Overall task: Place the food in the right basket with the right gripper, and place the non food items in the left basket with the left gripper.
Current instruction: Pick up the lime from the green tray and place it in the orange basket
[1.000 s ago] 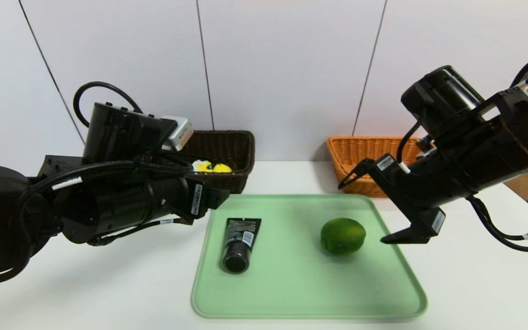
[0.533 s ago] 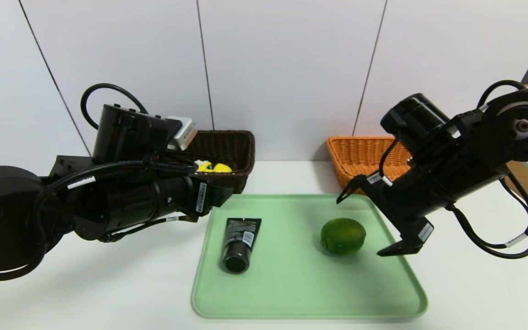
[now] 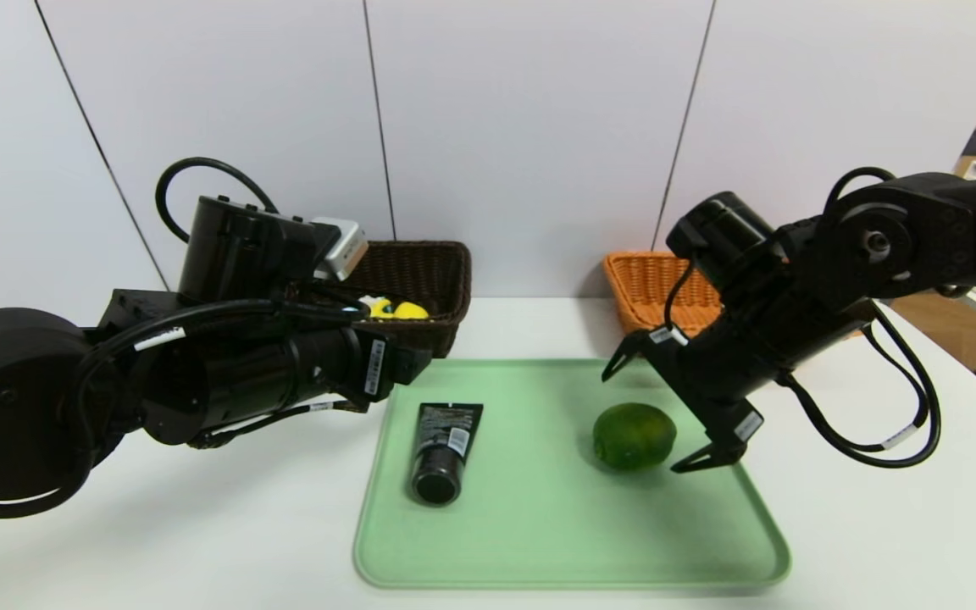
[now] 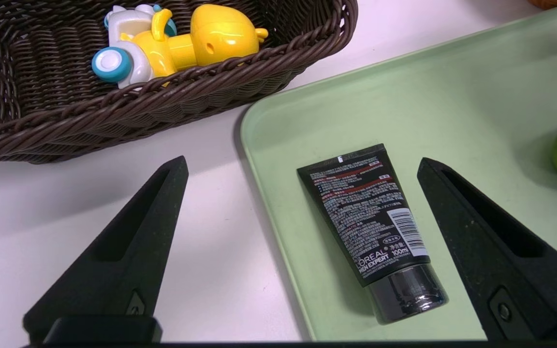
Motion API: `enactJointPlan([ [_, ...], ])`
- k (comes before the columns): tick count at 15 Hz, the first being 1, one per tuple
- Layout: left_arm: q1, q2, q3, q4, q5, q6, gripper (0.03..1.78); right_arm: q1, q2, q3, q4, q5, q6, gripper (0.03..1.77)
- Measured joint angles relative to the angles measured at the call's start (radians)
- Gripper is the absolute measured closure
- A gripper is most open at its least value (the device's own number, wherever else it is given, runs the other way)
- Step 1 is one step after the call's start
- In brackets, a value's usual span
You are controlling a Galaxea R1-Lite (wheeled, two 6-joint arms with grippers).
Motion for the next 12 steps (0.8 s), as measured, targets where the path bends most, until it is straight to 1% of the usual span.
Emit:
enactJointPlan([
  [3, 0.000, 0.000, 0.000, 0.000, 0.000, 0.000, 0.12, 0.003, 0.034, -0.018, 0.010, 0.003, 0.011, 0.09],
  [9, 0.000, -0.002, -0.001, -0.005, 0.001, 0.000, 0.12, 0.011, 0.084, -0.038, 0.059, 0.020, 0.011, 0.09],
  [12, 0.000, -0.002, -0.002, -0.006, 0.000, 0.000, 0.12, 0.012, 0.097, -0.040, 0.064, 0.020, 0.010, 0.09],
])
